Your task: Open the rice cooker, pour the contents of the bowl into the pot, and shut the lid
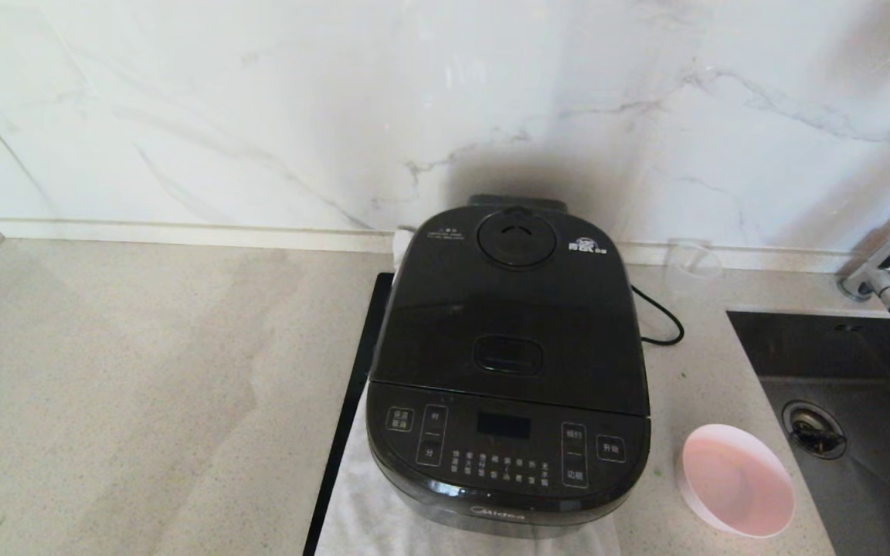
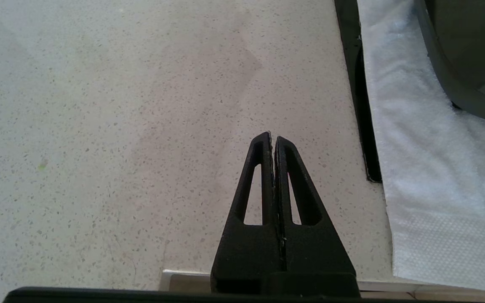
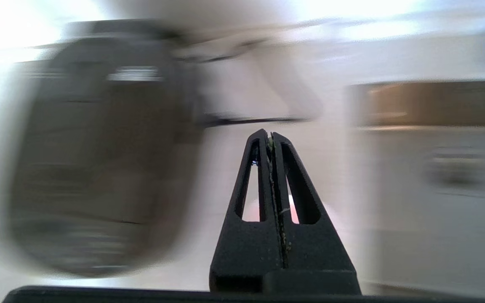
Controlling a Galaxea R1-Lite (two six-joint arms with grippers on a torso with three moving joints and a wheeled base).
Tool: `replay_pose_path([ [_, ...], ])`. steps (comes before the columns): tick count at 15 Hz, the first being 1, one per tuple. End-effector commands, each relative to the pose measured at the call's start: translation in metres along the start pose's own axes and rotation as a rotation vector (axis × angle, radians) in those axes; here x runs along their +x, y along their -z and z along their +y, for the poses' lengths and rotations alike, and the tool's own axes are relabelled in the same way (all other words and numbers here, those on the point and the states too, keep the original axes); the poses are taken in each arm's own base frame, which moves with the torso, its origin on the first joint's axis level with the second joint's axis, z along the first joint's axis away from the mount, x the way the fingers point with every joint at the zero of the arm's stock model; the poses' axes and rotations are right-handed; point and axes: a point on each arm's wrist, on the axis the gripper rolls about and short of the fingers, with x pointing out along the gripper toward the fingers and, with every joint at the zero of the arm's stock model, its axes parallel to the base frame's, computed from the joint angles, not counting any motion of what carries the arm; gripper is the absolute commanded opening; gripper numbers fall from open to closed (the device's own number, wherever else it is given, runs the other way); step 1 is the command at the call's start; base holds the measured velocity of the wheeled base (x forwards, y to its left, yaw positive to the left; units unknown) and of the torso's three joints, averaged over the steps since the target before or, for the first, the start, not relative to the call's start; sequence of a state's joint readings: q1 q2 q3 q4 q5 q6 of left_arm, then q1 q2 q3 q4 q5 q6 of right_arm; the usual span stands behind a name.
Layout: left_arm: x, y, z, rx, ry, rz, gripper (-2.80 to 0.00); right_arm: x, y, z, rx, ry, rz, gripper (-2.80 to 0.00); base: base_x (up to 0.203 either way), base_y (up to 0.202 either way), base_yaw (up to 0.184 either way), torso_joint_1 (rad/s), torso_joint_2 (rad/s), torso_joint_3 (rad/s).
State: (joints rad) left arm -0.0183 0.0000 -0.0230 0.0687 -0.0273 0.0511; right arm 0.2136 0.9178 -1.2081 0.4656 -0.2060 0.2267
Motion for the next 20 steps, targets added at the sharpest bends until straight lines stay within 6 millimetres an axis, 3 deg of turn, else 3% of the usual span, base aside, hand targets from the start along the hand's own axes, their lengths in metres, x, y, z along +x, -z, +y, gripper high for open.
replay_pose_path([
  [1, 0.0, 0.0, 0.0, 0.0, 0.0, -0.001, -2.8, -0.075, 0.028, -0.026, -0.061, 0.163, -0.177, -2.8, 0.0, 0.0, 0.0, 0.0, 0.0, 0.0],
  [4, 0.0, 0.0, 0.0, 0.001, 0.0, -0.001, -2.8, -0.108, 0.098, -0.043, -0.157, 0.394, -0.188, -2.8, 0.0, 0.0, 0.0, 0.0, 0.0, 0.0],
  [7, 0.0, 0.0, 0.0, 0.0, 0.0, -0.001, -2.8, -0.103, 0.159, -0.05, -0.193, 0.481, -0.12, -2.8, 0.0, 0.0, 0.0, 0.0, 0.0, 0.0],
  [9, 0.0, 0.0, 0.0, 0.001, 0.0, -0.001, -2.8, -0.102, 0.193, -0.054, -0.188, 0.395, -0.135, -2.8, 0.0, 0.0, 0.0, 0.0, 0.0, 0.0],
  [11, 0.0, 0.0, 0.0, 0.0, 0.0, -0.001, -2.8, -0.09, 0.227, -0.056, -0.188, 0.189, -0.102, -2.8, 0.0, 0.0, 0.0, 0.0, 0.0, 0.0],
  [14, 0.0, 0.0, 0.0, -0.002, 0.0, -0.001, -2.8, -0.067, 0.242, -0.058, -0.152, 0.127, -0.14, -2.8, 0.0, 0.0, 0.0, 0.0, 0.0, 0.0],
  [16, 0.0, 0.0, 0.0, -0.002, 0.0, -0.001, -2.8, -0.046, 0.26, -0.061, -0.233, 0.078, -0.195, -2.8, 0.0, 0.0, 0.0, 0.0, 0.0, 0.0],
  [20, 0.0, 0.0, 0.0, -0.005, -0.003, -0.001, -2.8, -0.039, 0.273, -0.061, -0.258, -0.025, -0.156, -2.8, 0.0, 0.0, 0.0, 0.0, 0.0, 0.0],
])
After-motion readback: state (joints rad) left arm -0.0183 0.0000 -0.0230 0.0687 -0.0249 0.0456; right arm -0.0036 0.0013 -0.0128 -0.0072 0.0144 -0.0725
